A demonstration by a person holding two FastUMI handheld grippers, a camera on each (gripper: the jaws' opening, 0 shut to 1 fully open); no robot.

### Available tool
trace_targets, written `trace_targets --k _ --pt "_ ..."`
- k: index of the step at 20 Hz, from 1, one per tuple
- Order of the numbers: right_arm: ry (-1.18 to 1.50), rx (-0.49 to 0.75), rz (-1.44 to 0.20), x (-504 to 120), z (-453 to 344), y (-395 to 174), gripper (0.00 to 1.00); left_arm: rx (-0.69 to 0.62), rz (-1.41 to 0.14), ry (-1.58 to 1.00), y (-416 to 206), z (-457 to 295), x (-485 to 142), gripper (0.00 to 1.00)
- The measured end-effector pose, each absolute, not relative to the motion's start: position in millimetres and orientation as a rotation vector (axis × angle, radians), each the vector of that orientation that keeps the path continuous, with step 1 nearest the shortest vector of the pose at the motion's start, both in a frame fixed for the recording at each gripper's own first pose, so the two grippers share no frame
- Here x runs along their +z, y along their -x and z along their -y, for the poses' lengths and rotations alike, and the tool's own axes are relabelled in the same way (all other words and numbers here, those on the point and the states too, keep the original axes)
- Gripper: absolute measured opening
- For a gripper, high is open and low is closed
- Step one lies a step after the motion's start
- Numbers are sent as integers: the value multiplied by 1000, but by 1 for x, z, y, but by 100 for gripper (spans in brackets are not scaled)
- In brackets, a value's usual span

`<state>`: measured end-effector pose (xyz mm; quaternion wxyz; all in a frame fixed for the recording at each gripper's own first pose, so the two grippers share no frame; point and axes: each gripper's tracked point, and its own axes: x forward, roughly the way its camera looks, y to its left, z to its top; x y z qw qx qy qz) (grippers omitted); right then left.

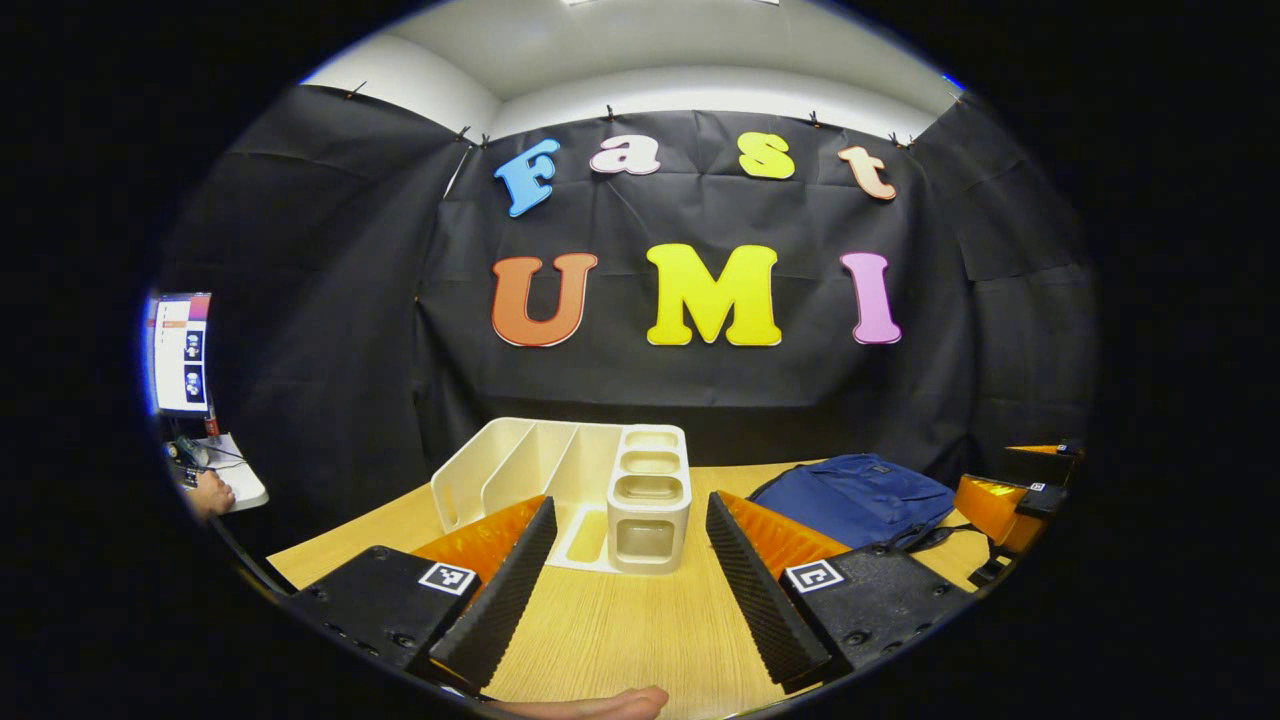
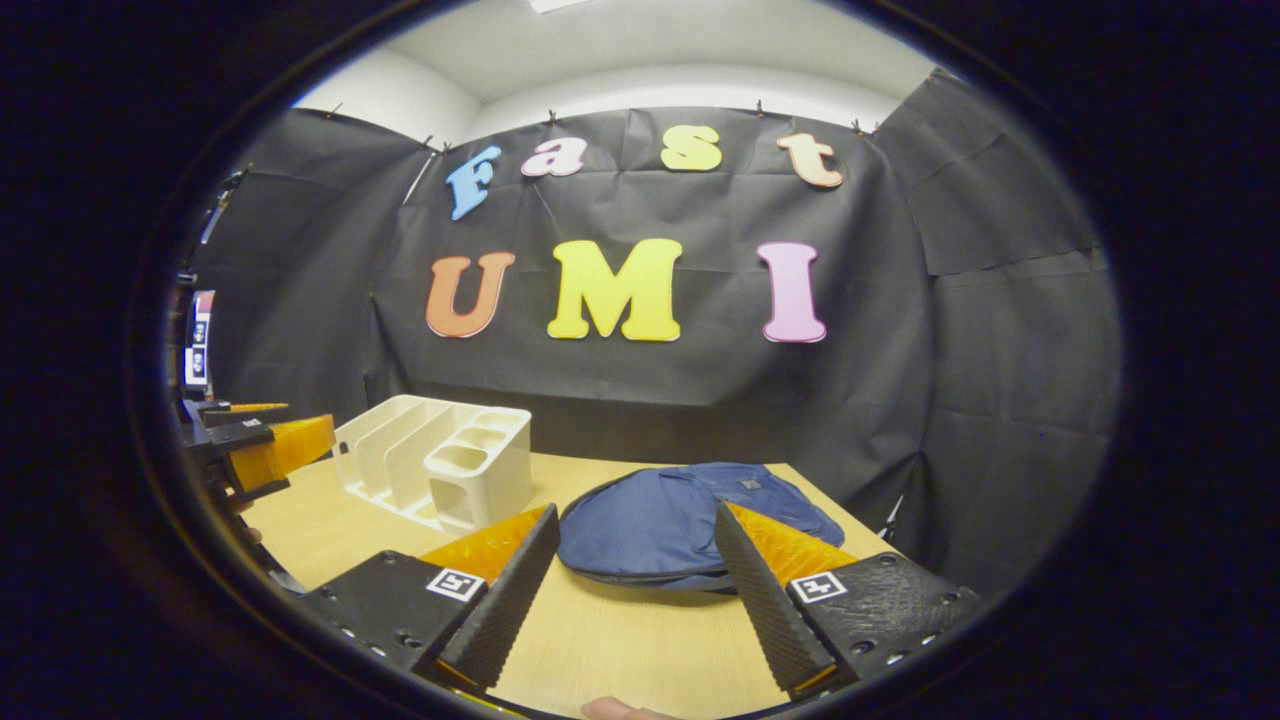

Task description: Open the schoolbag, grab two books from the bookshelf and put them into the schoolbag.

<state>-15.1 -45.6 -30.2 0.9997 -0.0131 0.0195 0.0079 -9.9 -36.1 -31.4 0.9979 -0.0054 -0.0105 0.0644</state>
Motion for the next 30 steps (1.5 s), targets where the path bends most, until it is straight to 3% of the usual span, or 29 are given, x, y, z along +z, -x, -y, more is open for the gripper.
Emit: trace_targets --k 30 --pt "42 -19 -60 -39 68 20 95 77 -14 -19 9 42 -37 96"
